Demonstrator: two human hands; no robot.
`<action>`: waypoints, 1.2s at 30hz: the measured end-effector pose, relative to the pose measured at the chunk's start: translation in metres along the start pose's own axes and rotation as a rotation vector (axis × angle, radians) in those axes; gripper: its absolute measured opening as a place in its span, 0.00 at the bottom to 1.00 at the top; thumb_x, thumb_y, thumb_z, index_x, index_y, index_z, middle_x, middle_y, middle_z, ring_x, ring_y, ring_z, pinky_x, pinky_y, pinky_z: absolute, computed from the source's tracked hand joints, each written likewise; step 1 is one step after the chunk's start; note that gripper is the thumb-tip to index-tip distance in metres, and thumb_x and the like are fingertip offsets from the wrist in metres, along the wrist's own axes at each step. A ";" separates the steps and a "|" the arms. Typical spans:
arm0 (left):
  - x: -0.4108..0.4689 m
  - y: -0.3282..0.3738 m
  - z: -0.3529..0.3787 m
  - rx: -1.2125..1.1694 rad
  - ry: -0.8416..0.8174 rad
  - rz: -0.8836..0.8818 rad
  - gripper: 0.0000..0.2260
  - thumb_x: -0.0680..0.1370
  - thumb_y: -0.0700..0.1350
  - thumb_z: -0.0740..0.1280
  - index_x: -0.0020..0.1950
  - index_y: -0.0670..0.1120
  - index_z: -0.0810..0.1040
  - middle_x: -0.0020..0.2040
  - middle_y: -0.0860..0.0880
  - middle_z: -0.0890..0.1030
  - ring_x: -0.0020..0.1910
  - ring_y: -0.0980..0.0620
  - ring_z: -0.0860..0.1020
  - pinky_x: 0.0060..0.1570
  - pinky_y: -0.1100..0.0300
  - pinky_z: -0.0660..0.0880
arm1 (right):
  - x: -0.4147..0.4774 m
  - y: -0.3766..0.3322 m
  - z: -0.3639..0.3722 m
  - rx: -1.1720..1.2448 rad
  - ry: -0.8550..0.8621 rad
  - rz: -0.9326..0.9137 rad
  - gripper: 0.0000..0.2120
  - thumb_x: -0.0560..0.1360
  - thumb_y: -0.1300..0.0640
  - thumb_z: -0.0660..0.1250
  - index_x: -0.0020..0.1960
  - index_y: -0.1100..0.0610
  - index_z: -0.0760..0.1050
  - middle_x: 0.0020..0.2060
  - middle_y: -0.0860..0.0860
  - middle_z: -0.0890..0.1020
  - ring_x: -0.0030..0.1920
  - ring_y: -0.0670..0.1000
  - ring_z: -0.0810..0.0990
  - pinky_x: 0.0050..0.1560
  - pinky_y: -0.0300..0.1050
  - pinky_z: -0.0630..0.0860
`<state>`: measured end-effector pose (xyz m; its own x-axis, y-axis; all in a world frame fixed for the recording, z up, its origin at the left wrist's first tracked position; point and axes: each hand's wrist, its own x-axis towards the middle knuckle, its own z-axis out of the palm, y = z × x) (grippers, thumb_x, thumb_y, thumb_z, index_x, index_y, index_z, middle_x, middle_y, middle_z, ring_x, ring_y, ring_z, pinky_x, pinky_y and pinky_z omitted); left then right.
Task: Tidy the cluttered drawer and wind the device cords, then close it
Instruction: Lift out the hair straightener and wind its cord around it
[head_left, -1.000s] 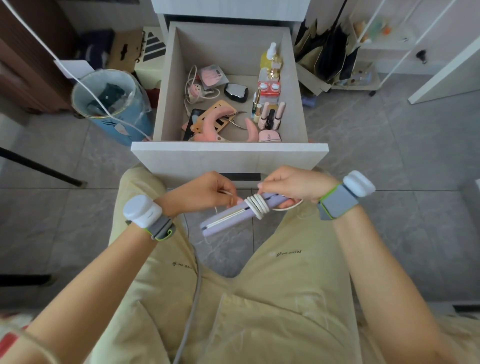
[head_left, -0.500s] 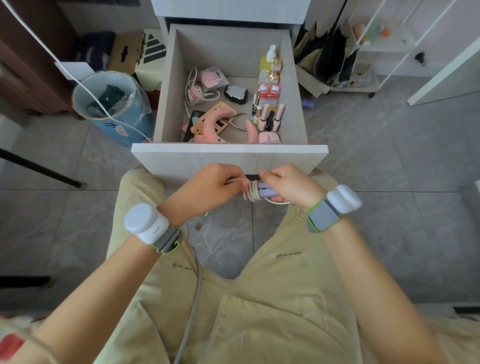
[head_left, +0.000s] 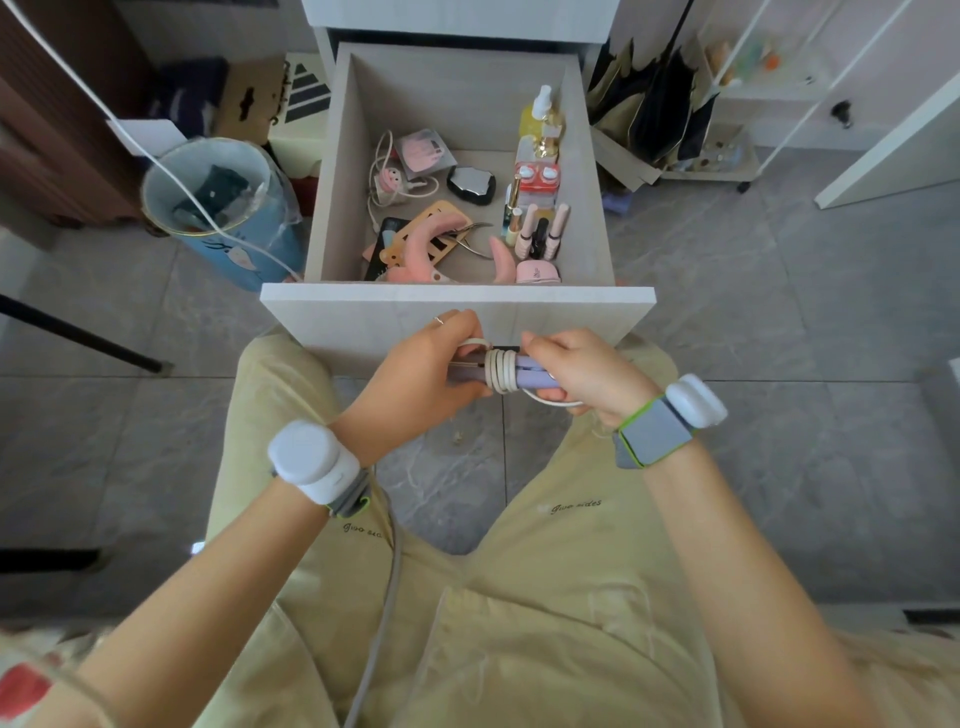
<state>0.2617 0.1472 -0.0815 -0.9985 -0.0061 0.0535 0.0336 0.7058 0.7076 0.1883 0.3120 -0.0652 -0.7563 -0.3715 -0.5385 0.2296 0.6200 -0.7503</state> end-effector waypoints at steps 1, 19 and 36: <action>0.000 0.000 0.000 -0.010 0.006 0.000 0.14 0.67 0.38 0.74 0.43 0.43 0.70 0.42 0.45 0.75 0.39 0.49 0.72 0.37 0.60 0.66 | 0.000 0.000 0.001 -0.006 0.004 -0.004 0.19 0.80 0.48 0.58 0.31 0.54 0.69 0.15 0.45 0.67 0.17 0.44 0.63 0.20 0.30 0.57; -0.009 0.009 0.009 0.065 0.082 0.124 0.09 0.79 0.54 0.53 0.42 0.53 0.66 0.30 0.53 0.69 0.29 0.52 0.68 0.30 0.56 0.69 | 0.002 0.005 -0.008 0.396 0.025 -0.074 0.15 0.74 0.51 0.68 0.36 0.60 0.73 0.18 0.45 0.60 0.19 0.44 0.54 0.23 0.32 0.49; -0.015 -0.019 0.010 -0.252 -0.392 -0.206 0.23 0.72 0.69 0.57 0.43 0.49 0.76 0.39 0.54 0.77 0.36 0.63 0.72 0.44 0.64 0.68 | 0.011 0.014 -0.013 0.379 -0.625 -0.101 0.38 0.51 0.30 0.75 0.34 0.66 0.75 0.15 0.46 0.63 0.15 0.41 0.58 0.21 0.28 0.53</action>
<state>0.2761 0.1410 -0.1029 -0.9247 0.1729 -0.3392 -0.2051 0.5246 0.8263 0.1754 0.3261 -0.0766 -0.3205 -0.8086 -0.4934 0.4590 0.3231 -0.8276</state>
